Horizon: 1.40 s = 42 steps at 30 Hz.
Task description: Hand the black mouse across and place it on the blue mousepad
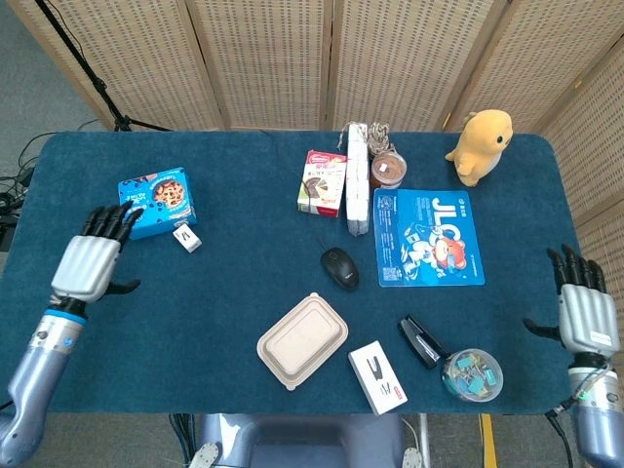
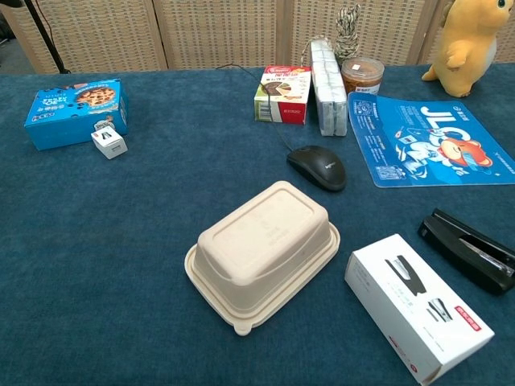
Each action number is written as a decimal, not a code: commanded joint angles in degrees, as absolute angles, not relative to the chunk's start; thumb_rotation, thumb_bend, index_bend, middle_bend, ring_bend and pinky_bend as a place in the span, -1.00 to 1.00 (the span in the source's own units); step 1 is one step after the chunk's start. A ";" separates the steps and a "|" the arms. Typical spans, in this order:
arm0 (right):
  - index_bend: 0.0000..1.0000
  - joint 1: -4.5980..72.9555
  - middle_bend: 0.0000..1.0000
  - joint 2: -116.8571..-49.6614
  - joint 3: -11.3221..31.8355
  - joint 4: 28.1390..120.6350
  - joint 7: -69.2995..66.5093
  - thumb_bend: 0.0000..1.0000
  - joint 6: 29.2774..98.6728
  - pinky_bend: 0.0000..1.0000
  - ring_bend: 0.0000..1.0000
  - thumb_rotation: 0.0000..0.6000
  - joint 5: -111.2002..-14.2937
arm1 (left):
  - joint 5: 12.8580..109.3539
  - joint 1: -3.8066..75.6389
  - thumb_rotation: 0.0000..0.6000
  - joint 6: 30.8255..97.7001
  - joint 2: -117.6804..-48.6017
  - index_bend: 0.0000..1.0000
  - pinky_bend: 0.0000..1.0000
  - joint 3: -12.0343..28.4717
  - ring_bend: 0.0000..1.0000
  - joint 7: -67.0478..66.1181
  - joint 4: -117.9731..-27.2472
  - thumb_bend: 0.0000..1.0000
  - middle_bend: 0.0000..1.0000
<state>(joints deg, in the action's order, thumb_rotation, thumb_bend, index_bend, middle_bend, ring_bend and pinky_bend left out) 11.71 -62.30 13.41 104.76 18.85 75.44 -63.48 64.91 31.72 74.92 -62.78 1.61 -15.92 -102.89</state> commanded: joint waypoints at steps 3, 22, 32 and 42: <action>-1.00 18.46 -1.00 -64.36 16.11 107.92 25.30 -1.00 70.52 -1.00 -1.00 1.00 -59.15 | 63.61 25.78 1.00 78.96 -60.78 -1.00 -1.00 1.46 -1.00 -9.76 -104.01 -0.80 -1.00; -1.00 39.24 -1.00 -86.14 20.04 100.91 36.93 -1.00 64.55 -1.00 -1.00 1.00 -43.33 | 69.60 21.87 1.00 73.75 -57.26 -1.00 -1.00 3.22 -1.00 3.14 -101.06 -0.81 -1.00; -1.00 46.81 -1.00 -94.37 21.44 93.94 37.17 -1.00 61.66 -1.00 -1.00 1.00 -36.21 | 69.43 21.12 1.00 71.24 -56.38 -1.00 -1.00 4.82 -1.00 6.38 -99.99 -0.80 -1.00; -0.99 51.01 -1.00 -99.52 20.49 85.65 35.67 -1.00 58.34 -1.00 -1.00 1.00 -34.19 | 70.13 20.60 1.00 70.13 -56.29 -1.00 -1.00 5.72 -1.00 7.06 -99.82 -0.80 -1.00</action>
<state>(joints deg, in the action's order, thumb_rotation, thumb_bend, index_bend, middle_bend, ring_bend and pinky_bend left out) 50.18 -98.46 20.75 87.11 36.25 59.20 -34.64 70.13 20.62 70.14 -56.30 5.71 7.04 -99.83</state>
